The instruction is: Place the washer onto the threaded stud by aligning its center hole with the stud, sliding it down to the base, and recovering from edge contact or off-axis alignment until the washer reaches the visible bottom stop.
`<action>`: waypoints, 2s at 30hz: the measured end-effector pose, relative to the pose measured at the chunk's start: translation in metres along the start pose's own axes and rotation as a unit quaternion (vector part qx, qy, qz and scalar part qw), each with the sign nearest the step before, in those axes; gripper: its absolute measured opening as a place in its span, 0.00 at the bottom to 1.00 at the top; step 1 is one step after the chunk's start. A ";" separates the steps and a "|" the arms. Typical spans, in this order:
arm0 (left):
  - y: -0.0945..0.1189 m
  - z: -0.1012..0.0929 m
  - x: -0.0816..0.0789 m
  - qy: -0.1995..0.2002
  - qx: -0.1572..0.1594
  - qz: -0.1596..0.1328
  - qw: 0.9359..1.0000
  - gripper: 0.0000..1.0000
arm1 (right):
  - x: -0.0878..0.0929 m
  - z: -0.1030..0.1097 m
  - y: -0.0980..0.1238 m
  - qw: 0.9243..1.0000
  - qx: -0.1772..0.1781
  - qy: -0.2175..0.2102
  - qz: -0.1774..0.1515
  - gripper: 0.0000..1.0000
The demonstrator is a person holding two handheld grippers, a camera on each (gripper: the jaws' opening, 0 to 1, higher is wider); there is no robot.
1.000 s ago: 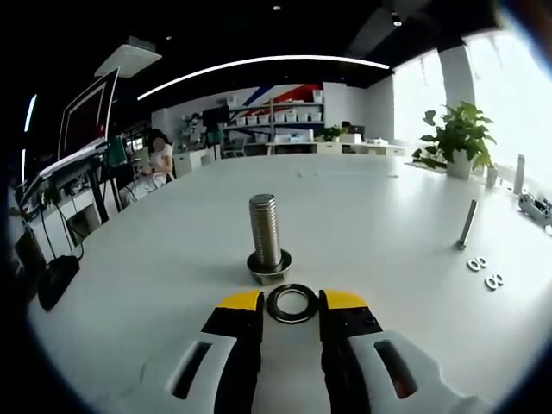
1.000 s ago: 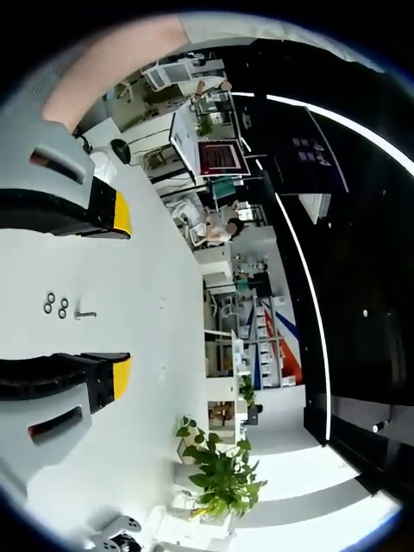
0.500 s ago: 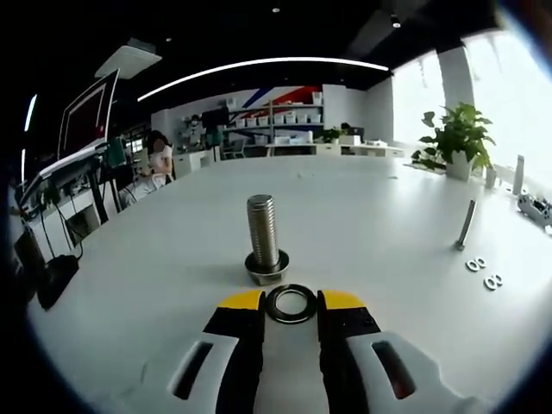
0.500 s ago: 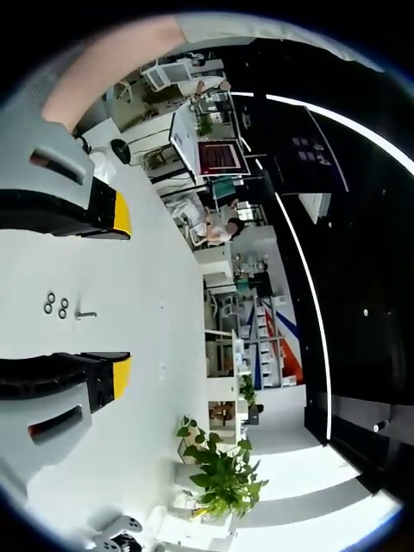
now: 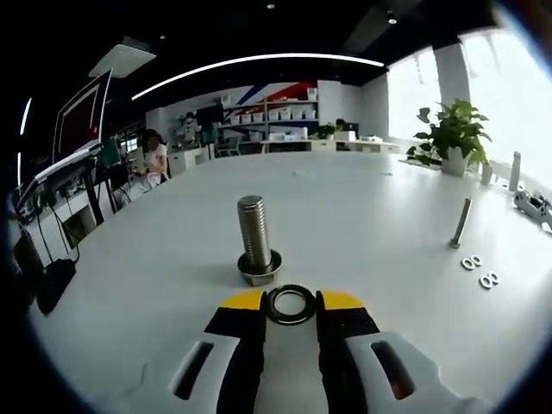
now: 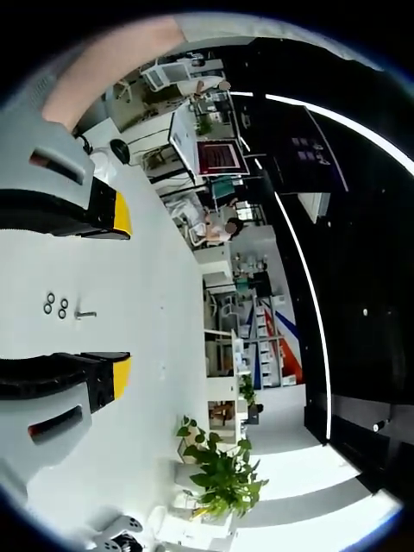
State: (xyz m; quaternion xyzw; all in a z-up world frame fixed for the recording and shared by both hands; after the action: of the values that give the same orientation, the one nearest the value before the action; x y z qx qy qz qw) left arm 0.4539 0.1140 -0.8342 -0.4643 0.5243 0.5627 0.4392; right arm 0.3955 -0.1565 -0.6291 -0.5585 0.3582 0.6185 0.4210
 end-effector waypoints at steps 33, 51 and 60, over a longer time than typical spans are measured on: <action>0.005 -0.001 -0.001 0.004 0.002 0.000 1.000 0.22 | 0.000 -0.001 -0.001 1.000 0.002 -0.002 -0.001 0.55; 0.011 -0.008 -0.008 0.002 0.009 -0.001 1.000 0.14 | 0.000 -0.001 0.000 1.000 0.003 -0.005 -0.002 0.56; 0.016 -0.007 -0.001 0.008 -0.002 0.005 1.000 0.19 | 0.000 0.000 0.000 1.000 0.002 -0.004 -0.002 0.56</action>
State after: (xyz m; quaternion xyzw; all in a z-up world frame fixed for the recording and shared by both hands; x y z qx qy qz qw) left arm 0.4388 0.1057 -0.8305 -0.4669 0.5293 0.5622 0.4311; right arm 0.3957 -0.1569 -0.6293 -0.5557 0.3564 0.6192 0.4252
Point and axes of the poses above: the point that each gripper's makers call its tool centre point, and the gripper's own axes: y roughly backward along the fingers, z roughly to its left, x roughly out of its underside, the point moved 4 cm from there along y, roughly backward along the fingers, and after that the axes turned 13 degrees about -z, right-handed, at the moved point
